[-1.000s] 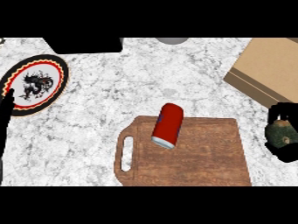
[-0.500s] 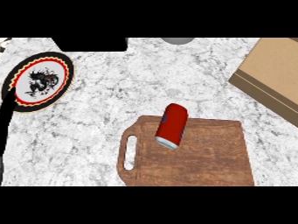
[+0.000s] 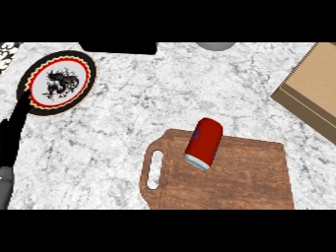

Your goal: Pick the squash from the cutting board and place it in the cardboard box

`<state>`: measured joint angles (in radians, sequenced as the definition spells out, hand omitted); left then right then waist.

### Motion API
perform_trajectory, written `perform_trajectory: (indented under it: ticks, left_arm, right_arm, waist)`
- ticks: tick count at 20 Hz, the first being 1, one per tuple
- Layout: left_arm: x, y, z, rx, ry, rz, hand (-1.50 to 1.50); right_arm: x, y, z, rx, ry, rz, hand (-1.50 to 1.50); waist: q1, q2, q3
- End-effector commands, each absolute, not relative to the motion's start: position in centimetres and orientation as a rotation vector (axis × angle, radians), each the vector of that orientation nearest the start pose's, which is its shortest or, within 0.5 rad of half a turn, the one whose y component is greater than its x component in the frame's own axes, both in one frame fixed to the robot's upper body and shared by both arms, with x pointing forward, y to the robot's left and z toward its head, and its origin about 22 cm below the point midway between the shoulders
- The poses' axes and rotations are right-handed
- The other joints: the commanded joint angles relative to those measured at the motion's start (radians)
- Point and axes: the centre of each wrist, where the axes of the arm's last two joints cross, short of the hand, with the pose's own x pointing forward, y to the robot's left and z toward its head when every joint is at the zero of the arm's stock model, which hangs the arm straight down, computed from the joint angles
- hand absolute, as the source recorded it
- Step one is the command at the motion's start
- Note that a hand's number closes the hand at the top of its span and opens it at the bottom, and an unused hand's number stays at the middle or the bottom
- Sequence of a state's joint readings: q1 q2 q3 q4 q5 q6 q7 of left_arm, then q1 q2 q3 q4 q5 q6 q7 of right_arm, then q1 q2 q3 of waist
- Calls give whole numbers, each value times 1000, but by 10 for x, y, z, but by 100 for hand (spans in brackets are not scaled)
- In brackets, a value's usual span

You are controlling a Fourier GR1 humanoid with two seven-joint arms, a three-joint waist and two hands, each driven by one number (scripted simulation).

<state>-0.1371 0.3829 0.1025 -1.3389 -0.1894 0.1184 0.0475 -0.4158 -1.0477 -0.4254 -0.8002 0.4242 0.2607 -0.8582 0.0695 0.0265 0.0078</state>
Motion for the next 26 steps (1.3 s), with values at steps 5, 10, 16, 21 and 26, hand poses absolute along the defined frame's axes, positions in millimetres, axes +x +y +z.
perform_trajectory:
  ticks: [5,10,16,21,26]
  left_arm:
    - [290,344,36,583,-1414,-275,0]
    - [293,327,25,574,-1410,-276,0]
    - [285,326,18,590,-1429,-284,0]
    - [295,341,41,589,-1434,-269,0]
    - [293,324,32,585,-1452,-278,0]
  right_arm:
    - [296,-559,232,-747,-1830,841,150]
    - [343,-521,211,-660,-1757,806,150]
    - [375,-492,217,-624,-1728,799,150]
    - [389,-472,182,-659,-1681,840,150]
    - [405,-444,153,-662,-1556,759,-150]
  waist:
    - [20,0,-4]
    - [27,3,-4]
    - [35,5,-4]
    - [29,9,-3]
    - [43,18,-2]
